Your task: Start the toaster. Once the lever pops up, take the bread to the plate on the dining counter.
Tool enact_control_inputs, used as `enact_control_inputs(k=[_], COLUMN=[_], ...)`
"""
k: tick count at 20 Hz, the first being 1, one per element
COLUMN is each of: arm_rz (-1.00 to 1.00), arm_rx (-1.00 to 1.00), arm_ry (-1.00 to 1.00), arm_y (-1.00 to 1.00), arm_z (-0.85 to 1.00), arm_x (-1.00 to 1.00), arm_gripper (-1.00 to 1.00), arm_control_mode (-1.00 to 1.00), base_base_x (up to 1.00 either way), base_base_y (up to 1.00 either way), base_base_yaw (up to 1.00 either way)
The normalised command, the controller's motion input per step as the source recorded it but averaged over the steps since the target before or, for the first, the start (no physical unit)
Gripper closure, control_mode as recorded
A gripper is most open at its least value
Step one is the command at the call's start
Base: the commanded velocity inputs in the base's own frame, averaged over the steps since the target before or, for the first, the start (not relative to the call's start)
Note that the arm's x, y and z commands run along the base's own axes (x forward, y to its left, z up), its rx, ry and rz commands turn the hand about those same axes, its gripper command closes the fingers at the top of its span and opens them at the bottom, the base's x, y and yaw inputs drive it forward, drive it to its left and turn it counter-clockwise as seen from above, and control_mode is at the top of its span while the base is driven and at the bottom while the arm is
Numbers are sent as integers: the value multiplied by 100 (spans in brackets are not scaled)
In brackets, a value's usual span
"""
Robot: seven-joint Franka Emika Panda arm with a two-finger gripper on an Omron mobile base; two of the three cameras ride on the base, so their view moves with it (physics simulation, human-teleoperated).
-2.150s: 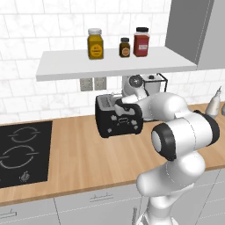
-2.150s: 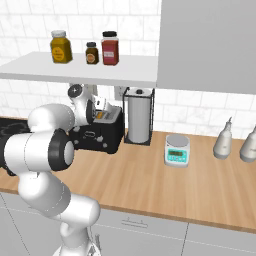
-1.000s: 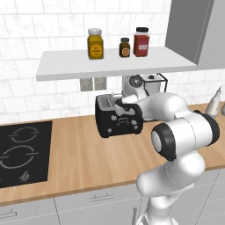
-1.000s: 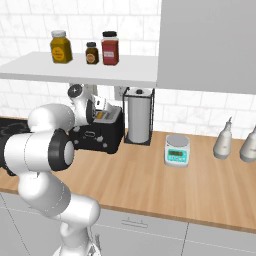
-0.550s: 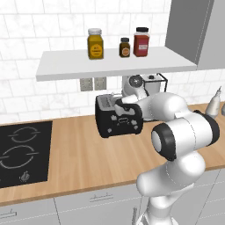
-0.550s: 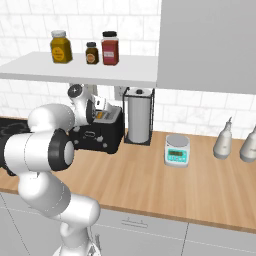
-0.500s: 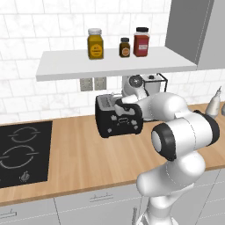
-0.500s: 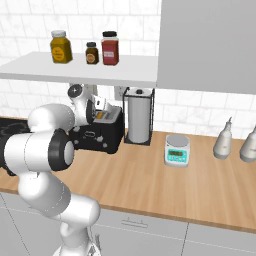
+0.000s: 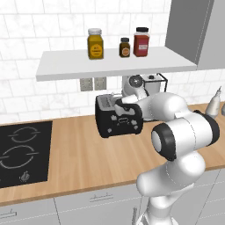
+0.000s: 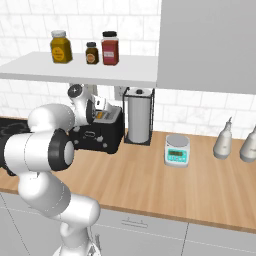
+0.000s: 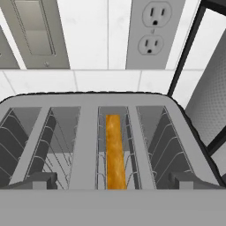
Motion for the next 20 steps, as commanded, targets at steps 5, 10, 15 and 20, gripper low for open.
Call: enact_control_inputs(k=[5,10,15,20], arm_rz=[0,0,0,0], arm_rx=[0,0,0,0], arm_ry=[0,0,0,0], arm_y=[0,0,0,0], arm_z=[0,0,0,0], arm_x=[0,0,0,0], arm_gripper=[-100,-100,-100,-100], arm_control_mode=[-100,-100,-100,-100], base_base_x=[0,0,0,0], base_base_y=[0,0,0,0], base_base_yaw=[0,0,0,0])
